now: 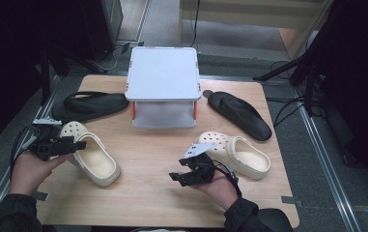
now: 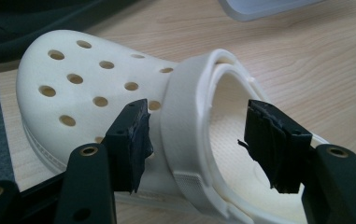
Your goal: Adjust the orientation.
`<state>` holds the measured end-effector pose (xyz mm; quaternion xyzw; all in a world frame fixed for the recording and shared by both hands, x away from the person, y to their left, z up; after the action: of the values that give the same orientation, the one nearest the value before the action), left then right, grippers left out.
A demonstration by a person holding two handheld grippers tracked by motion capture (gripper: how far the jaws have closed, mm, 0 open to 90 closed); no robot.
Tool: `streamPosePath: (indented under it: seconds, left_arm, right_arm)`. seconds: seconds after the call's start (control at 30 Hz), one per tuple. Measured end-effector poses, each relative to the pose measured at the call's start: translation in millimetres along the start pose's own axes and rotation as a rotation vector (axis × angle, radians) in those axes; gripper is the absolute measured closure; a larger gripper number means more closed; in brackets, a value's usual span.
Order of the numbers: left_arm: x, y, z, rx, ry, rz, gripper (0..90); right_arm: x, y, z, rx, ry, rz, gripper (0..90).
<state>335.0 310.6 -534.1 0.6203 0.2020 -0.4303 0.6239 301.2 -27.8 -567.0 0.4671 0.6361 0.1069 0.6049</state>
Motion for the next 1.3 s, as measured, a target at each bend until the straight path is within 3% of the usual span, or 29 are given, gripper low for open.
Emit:
streamPosePath:
  seconds: [0.37,0.47,0.8,1.07,1.3]
  left_arm:
    - [12.6,6.1,-9.5,0.027,0.063,-0.007,46.9]
    - [14.4,6.9,-11.2,0.013,0.037,-0.006,47.9]
    - [16.3,3.8,-13.7,0.024,0.011,-0.014,52.9]
    - [13.1,4.9,-12.8,0.018,0.003,-0.033,62.2]
    - [10.7,9.1,-12.0,0.037,0.031,-0.032,72.2]
  right_arm:
    - [0.6,-0.2,0.1,-0.001,0.0,-0.002,37.3]
    - [0.6,-0.2,0.4,0.0,-0.001,-0.002,37.3]
    - [0.5,-0.5,-0.1,0.0,-0.003,-0.003,37.3]
    - [0.4,-0.4,1.0,0.003,-0.008,-0.003,37.5]
    - [-0.2,-0.3,0.6,0.006,-0.007,-0.002,37.5]
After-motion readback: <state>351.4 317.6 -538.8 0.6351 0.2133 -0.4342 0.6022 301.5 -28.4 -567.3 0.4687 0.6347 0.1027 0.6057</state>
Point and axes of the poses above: each handheld gripper's, and its own axes: x roughly forward along the jaws, y roughly out of its top, z roughly to its right, the point moved 10 cm from there along x, roughly forward along the jaws, and after that the axes turned 4 degrees about y, right-handed, at the moved point
